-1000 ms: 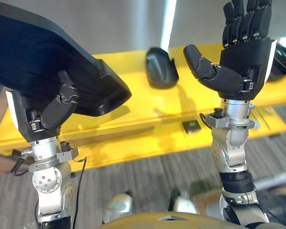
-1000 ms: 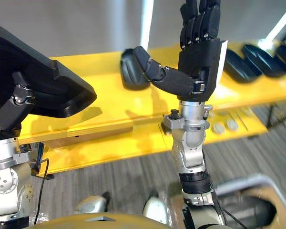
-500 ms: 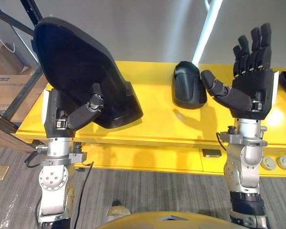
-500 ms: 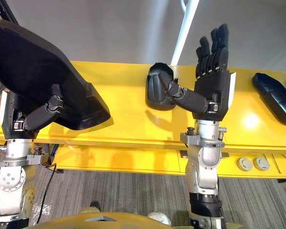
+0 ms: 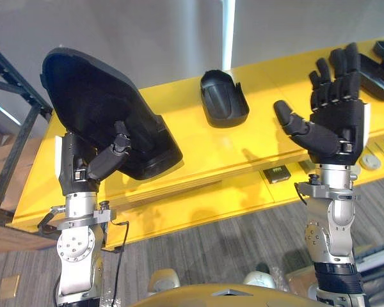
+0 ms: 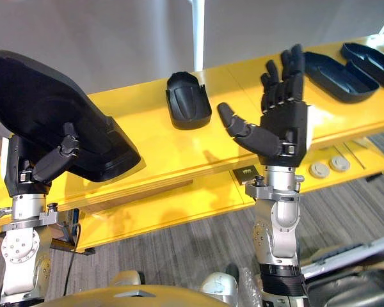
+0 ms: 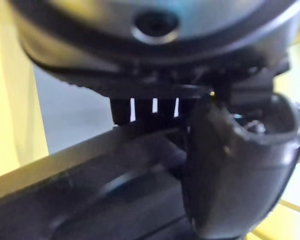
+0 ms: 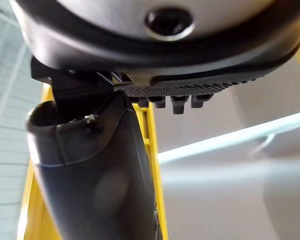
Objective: Walk over and take three plastic housings, then place them on the shelf
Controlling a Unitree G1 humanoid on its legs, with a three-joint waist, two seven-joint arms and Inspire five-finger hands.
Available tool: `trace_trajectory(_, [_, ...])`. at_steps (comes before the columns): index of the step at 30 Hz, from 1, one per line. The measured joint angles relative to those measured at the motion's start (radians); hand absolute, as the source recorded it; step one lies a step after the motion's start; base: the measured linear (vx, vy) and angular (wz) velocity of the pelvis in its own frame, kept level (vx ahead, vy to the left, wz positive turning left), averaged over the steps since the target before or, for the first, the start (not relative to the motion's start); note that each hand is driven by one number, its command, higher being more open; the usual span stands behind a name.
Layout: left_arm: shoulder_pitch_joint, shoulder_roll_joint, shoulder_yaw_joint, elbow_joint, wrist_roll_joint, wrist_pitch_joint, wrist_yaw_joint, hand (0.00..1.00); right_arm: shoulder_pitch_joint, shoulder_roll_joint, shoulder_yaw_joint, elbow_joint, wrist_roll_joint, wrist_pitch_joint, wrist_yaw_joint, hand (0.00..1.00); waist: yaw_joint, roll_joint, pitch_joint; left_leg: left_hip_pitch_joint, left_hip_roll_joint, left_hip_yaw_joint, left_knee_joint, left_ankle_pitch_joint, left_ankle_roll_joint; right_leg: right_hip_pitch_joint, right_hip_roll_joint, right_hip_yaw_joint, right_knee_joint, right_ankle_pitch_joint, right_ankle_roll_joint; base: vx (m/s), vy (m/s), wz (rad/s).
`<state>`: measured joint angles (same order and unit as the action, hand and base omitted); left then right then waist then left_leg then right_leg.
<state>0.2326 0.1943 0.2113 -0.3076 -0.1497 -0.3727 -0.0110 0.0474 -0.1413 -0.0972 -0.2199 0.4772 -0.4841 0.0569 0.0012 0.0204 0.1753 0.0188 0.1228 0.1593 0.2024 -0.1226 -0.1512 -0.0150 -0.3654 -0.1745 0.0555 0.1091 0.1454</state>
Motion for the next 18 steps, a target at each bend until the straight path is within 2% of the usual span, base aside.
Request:
trace_trajectory(1, [0.001, 0.013, 0.002, 0.000, -0.001, 0.015, -0.006, 0.00, 0.018, 0.020, 0.021, 0.000, -0.001, 0.001, 0.000, 1.00, 0.006, -0.008, 0.000, 0.002, 0.002, 0.014, -0.006, -0.002, 0.008, -0.002, 0.002, -0.035, 0.002, 0.009, -0.013, -0.06, 0.147, -0.35])
trace_trajectory(2, [0.002, 0.022, 0.007, 0.000, -0.001, 0.034, -0.017, 0.00, 0.026, 0.030, 0.051, 0.000, -0.004, 0.003, 0.001, 1.00, 0.008, -0.005, 0.002, 0.009, 0.012, 0.025, -0.018, -0.003, 0.015, -0.003, 0.020, -0.073, 0.034, -0.010, -0.015, -0.02, 0.104, -0.22])
trace_trajectory(3, [-0.001, 0.025, 0.012, 0.000, -0.008, 0.049, -0.033, 0.00, 0.026, 0.028, 0.066, -0.004, -0.020, 0.004, 0.003, 1.00, 0.004, 0.001, -0.001, 0.009, 0.026, 0.022, -0.024, -0.003, 0.013, 0.004, 0.055, -0.079, 0.042, -0.035, -0.009, 0.01, 0.034, -0.10])
trace_trajectory(6, [-0.019, 0.048, 0.006, 0.001, -0.009, 0.074, -0.055, 0.00, 0.014, -0.002, 0.067, -0.031, -0.041, 0.009, 0.006, 1.00, -0.005, -0.006, -0.008, 0.004, 0.030, 0.003, -0.040, 0.019, 0.000, 0.015, 0.072, -0.106, 0.021, -0.030, 0.001, 0.04, -0.013, 0.17])
trace_trajectory(7, [-0.048, 0.051, -0.029, 0.006, -0.007, 0.101, -0.038, 0.00, 0.001, -0.034, 0.055, -0.027, -0.039, 0.015, 0.005, 1.00, -0.009, 0.013, -0.009, 0.000, 0.031, -0.009, -0.060, 0.035, -0.003, 0.013, 0.074, -0.123, 0.014, -0.027, 0.005, 0.03, -0.066, 0.22])
trace_trajectory(9, [-0.079, 0.051, -0.062, 0.006, -0.006, 0.115, -0.033, 0.00, 0.000, -0.057, 0.035, -0.025, -0.038, 0.020, -0.002, 1.00, -0.014, 0.035, -0.014, -0.008, 0.027, -0.028, -0.092, 0.059, -0.004, 0.013, 0.073, -0.145, 0.006, -0.024, 0.011, 0.01, -0.046, 0.36])
trace_trajectory(12, [-0.131, 0.061, -0.076, 0.006, -0.009, 0.138, -0.030, 0.00, -0.003, -0.071, 0.013, -0.016, -0.040, 0.063, -0.002, 1.00, -0.029, 0.064, -0.028, 0.012, 0.029, -0.036, -0.159, 0.103, -0.010, 0.012, 0.081, -0.154, -0.001, -0.023, 0.012, 0.01, -0.021, 0.15])
trace_trajectory(14, [-0.170, 0.080, -0.076, 0.010, -0.012, 0.161, -0.021, 0.00, -0.003, -0.097, 0.012, -0.014, -0.037, 0.067, 0.009, 1.00, -0.032, 0.073, -0.029, 0.027, 0.029, -0.028, -0.183, 0.114, -0.011, 0.013, 0.083, -0.148, -0.001, -0.022, 0.013, -0.02, -0.018, -0.06])
trace_trajectory(16, [-0.241, 0.136, -0.078, 0.058, -0.030, 0.181, -0.022, 0.00, -0.005, -0.117, 0.009, -0.014, -0.019, 0.071, 0.046, 1.00, -0.038, 0.075, -0.030, 0.027, 0.028, -0.029, -0.194, 0.125, -0.009, 0.012, 0.082, -0.149, -0.001, -0.022, 0.015, -0.05, -0.007, -0.01])
trace_trajectory(18, [-0.339, 0.205, -0.072, 0.150, -0.064, 0.202, -0.017, 0.00, -0.031, -0.143, 0.023, -0.014, -0.022, 0.103, 0.109, 1.00, -0.047, 0.076, -0.029, 0.022, 0.026, -0.025, -0.213, 0.142, -0.008, -0.006, 0.082, -0.143, -0.001, -0.023, 0.014, -0.10, -0.011, -0.02])
